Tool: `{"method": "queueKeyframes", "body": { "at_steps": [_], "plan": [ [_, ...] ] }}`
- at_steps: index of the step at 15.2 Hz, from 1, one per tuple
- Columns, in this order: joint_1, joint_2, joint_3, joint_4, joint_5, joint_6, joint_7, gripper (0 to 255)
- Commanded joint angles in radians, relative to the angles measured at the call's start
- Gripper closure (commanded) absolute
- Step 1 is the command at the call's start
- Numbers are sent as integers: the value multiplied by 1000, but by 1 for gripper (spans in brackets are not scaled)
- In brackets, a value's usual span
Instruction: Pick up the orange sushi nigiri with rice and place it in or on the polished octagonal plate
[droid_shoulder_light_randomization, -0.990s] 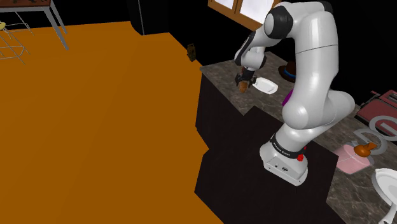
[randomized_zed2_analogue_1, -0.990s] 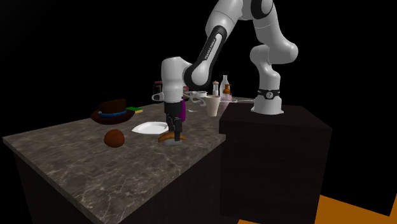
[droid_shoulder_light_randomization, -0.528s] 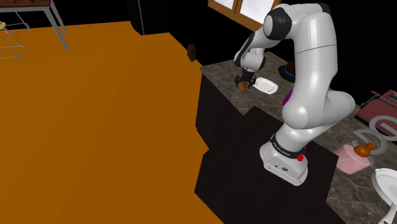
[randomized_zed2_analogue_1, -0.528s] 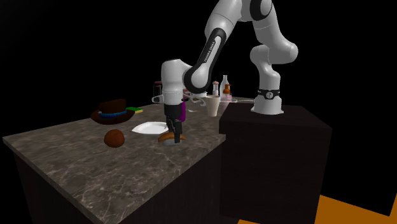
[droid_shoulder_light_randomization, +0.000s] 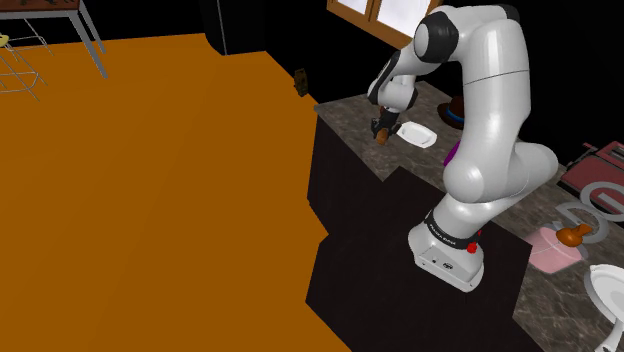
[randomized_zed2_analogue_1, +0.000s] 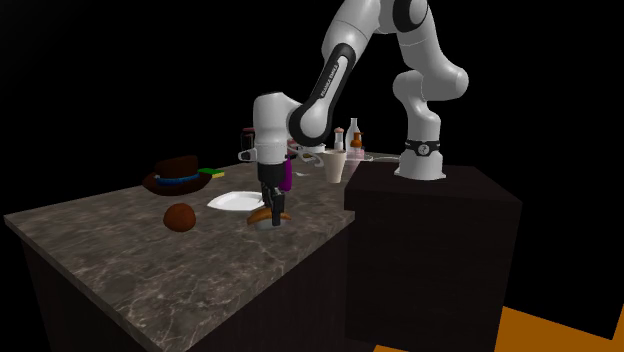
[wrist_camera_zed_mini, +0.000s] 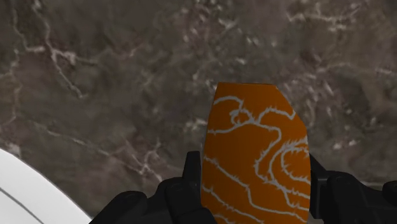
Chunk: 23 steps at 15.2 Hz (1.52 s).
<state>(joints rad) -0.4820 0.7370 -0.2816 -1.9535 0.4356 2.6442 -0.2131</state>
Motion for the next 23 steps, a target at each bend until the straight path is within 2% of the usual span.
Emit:
{"method": "queueKeyframes", "body": {
  "at_steps": [1, 20, 23],
  "plan": [
    [0, 3, 0, -1, 0, -1, 0, 255],
    [68, -195, -90, -62, -88, -138, 61, 255],
    [4, -174, -95, -30, -79, -153, -7, 255]
  ]
}}
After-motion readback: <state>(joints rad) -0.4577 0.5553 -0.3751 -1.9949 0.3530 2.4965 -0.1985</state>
